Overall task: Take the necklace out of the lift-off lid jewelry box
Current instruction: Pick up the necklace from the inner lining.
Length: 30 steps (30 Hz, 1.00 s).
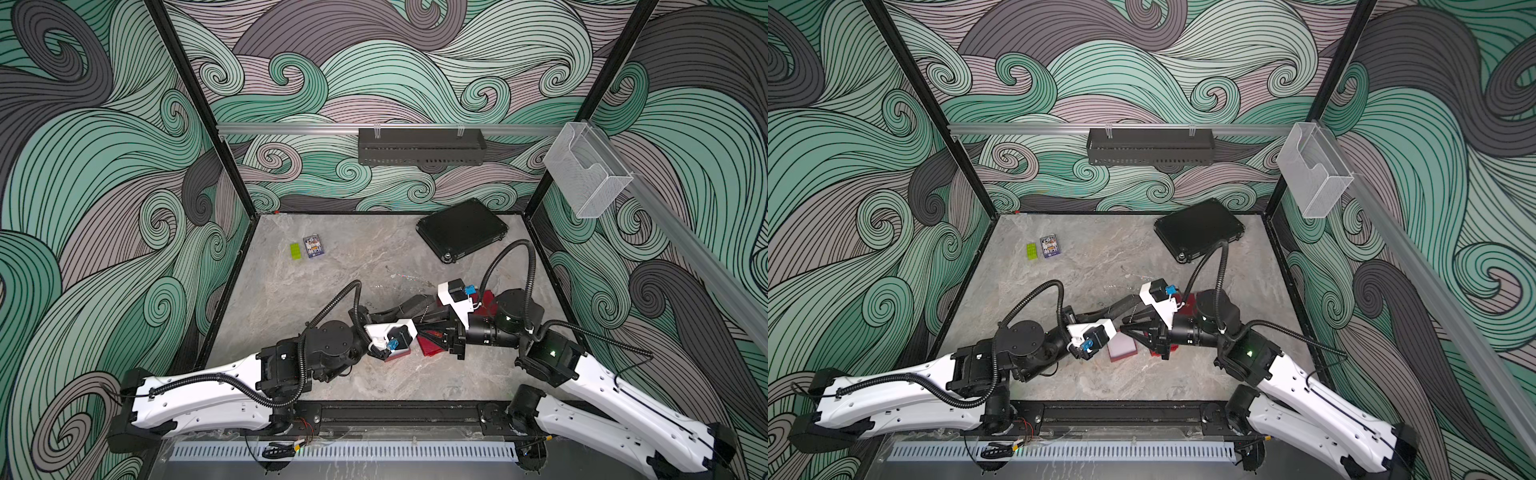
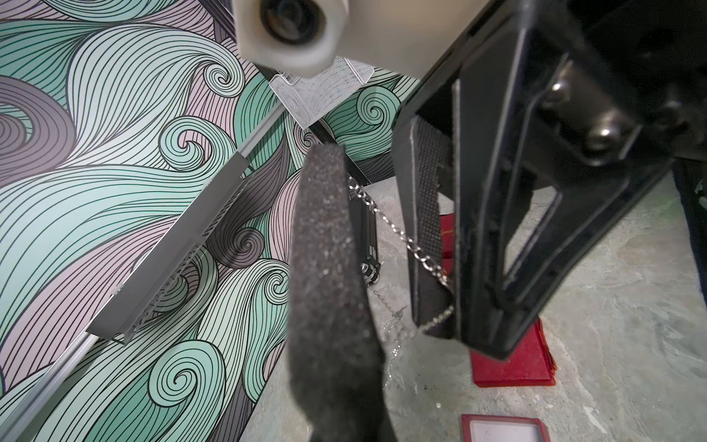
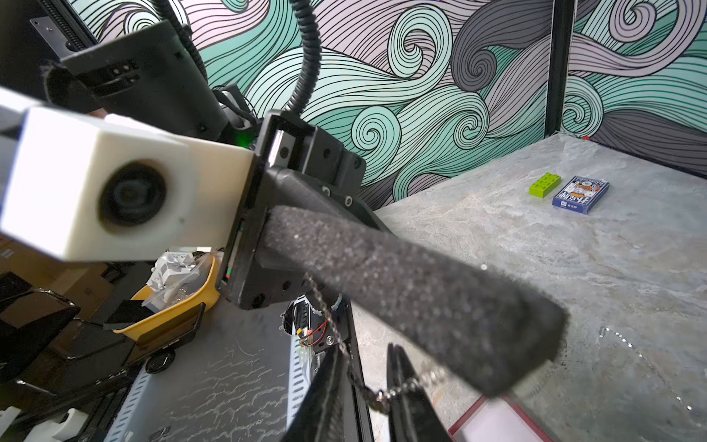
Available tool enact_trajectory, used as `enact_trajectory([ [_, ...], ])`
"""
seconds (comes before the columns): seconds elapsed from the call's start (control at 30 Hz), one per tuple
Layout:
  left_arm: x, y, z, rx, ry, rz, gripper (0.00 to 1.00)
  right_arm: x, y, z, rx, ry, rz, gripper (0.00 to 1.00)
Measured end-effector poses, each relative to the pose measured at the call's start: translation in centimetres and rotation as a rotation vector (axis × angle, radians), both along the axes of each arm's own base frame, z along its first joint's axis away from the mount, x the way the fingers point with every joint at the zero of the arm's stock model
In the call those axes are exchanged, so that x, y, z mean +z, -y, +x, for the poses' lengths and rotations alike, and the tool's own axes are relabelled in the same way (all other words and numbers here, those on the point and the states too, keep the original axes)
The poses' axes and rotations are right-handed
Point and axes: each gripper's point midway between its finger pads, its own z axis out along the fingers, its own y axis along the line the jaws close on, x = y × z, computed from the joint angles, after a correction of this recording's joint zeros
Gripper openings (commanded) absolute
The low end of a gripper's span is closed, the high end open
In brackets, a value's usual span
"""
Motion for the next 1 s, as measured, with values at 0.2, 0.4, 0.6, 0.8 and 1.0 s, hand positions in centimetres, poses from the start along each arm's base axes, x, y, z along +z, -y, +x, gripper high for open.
enact_trajectory([
  [0.2, 0.0, -0.2, 0.2, 0.019, -0.009, -0.011, 0.00, -0.1, 0.3, -0.2, -0.005, -0.006, 0.008, 0.05],
  [0.4, -0.6, -0.3, 0.6, 0.051, -0.036, -0.018, 0.00, 0.3, 0.6, -0.3, -0.009, 0.001, 0.018, 0.00],
  [0.6, -3.2, -0.2, 0.5, 0.054, -0.085, 0.021, 0.00, 0.6, 1.0, -0.5, -0.016, 0.007, 0.022, 0.00],
  [0.8, -4.5, 0.2, 0.0, 0.027, -0.136, 0.019, 0.00, 2.3, 1.3, 0.2, -0.062, 0.026, 0.023, 0.00],
  [1.0, -6.4, 0.4, -0.5, 0.006, -0.194, 0.025, 0.00, 4.6, 1.0, 1.5, -0.107, 0.065, 0.026, 0.00],
])
